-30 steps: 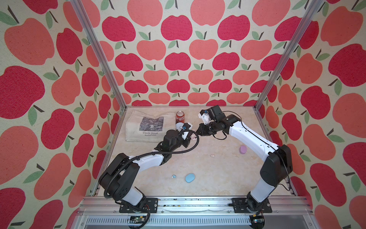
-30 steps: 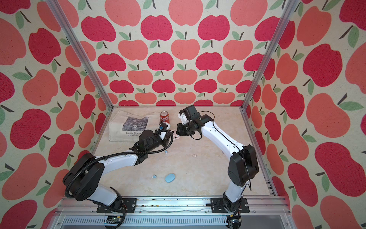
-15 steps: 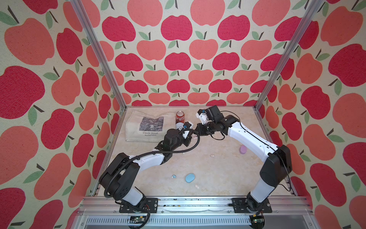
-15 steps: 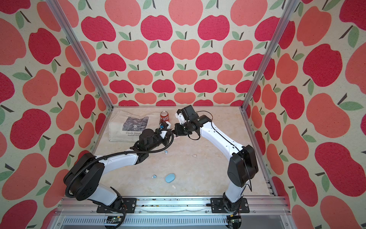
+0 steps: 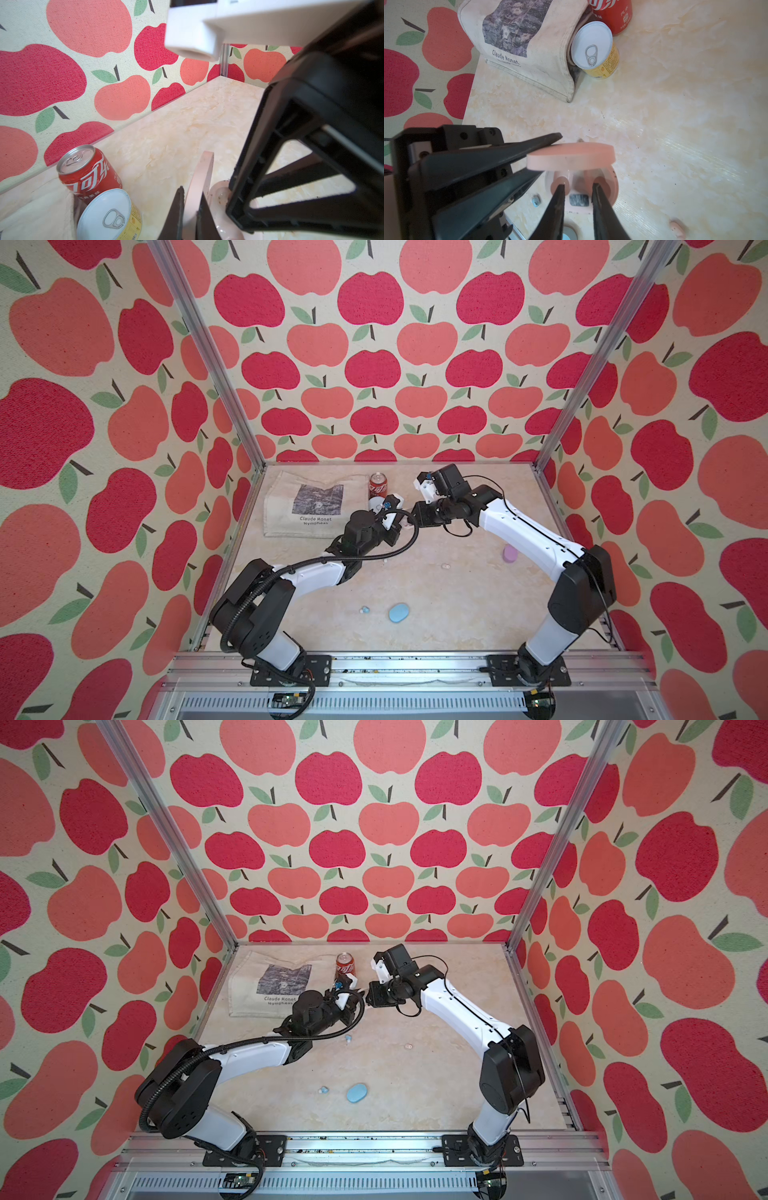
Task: Insert wireless bluetooth earbuds into charging case
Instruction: Insert the wireless bluetooth earbud into the charging case.
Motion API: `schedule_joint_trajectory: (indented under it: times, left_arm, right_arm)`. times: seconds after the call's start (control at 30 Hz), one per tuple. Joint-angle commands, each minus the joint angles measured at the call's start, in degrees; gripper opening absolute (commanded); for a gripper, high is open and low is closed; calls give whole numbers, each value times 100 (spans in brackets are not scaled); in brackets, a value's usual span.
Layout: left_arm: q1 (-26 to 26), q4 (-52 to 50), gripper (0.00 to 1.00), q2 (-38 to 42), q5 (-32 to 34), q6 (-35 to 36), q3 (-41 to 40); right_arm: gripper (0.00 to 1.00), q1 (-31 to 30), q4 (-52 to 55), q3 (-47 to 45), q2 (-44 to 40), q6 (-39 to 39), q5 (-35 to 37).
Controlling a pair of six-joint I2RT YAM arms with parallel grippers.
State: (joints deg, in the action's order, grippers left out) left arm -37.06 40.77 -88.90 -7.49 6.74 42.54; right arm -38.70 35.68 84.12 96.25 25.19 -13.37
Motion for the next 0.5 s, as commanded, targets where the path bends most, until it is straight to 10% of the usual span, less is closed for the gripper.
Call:
schedule_joint_trajectory:
  times: [0.0,0.47]
  left_arm:
    - [69,268,0,-71,170,-156,-156]
    - [218,-54,0,857,327,-294,-649]
  right_arm:
    - [29,129,-155,-224,-323,-79,240]
    - [38,532,660,-733,-366,-74,858]
